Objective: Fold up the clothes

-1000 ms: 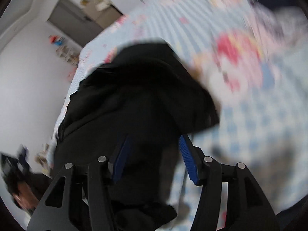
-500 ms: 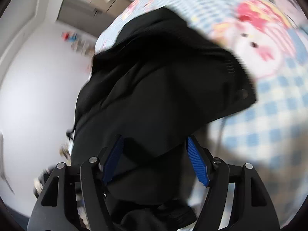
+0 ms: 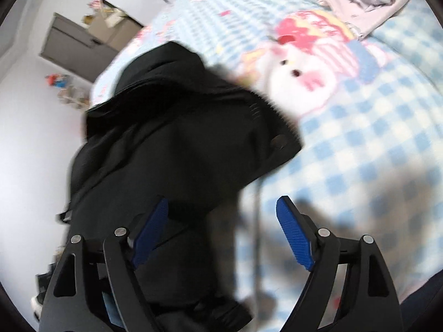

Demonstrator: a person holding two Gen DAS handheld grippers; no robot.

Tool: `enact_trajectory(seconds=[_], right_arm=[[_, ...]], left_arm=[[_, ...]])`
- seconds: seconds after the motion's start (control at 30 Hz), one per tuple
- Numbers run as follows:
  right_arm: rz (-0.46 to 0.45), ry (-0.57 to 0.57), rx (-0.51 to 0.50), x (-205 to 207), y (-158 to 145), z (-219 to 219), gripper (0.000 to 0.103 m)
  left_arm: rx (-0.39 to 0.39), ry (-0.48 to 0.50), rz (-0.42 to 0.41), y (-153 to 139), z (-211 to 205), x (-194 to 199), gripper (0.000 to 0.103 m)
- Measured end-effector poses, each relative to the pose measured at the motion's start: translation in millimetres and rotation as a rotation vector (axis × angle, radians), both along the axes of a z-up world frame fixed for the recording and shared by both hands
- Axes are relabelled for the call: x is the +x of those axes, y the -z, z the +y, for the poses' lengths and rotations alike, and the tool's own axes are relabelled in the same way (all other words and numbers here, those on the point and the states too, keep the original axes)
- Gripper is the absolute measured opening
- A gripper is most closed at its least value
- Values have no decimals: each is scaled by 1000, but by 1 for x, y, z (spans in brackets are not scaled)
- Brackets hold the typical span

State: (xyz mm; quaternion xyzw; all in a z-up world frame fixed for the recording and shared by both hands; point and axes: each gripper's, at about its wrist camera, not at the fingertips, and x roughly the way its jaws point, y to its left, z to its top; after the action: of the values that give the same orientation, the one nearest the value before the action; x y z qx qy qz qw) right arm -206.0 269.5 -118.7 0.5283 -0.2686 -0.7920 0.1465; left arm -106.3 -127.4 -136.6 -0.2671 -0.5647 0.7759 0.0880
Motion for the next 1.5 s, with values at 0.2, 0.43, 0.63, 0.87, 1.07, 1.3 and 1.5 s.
enact_trajectory(seconds=[0.2, 0.43, 0.63, 0.87, 1.07, 1.3, 1.5], right_arm=[[-31, 22, -165, -36, 5, 5, 87], [-91, -58, -112, -23, 13, 10, 87], [-172, -33, -232, -4, 31, 34, 93], [-119, 32, -361, -64, 34, 35, 84], [139, 24, -320, -60, -39, 39, 57], [166, -160, -440, -81, -57, 12, 75], [-2, -56, -225, -117, -37, -22, 59]], left_arm=[[30, -64, -35, 13, -8, -11, 48], [-39, -58, -71, 28, -14, -10, 44], [27, 2, -61, 36, -7, -18, 47], [-43, 40, -64, 23, -12, -22, 53], [-103, 108, 31, -2, -11, -29, 53], [-179, 130, 120, -25, -7, -43, 67], [153, 73, -2, 29, -24, -74, 70]])
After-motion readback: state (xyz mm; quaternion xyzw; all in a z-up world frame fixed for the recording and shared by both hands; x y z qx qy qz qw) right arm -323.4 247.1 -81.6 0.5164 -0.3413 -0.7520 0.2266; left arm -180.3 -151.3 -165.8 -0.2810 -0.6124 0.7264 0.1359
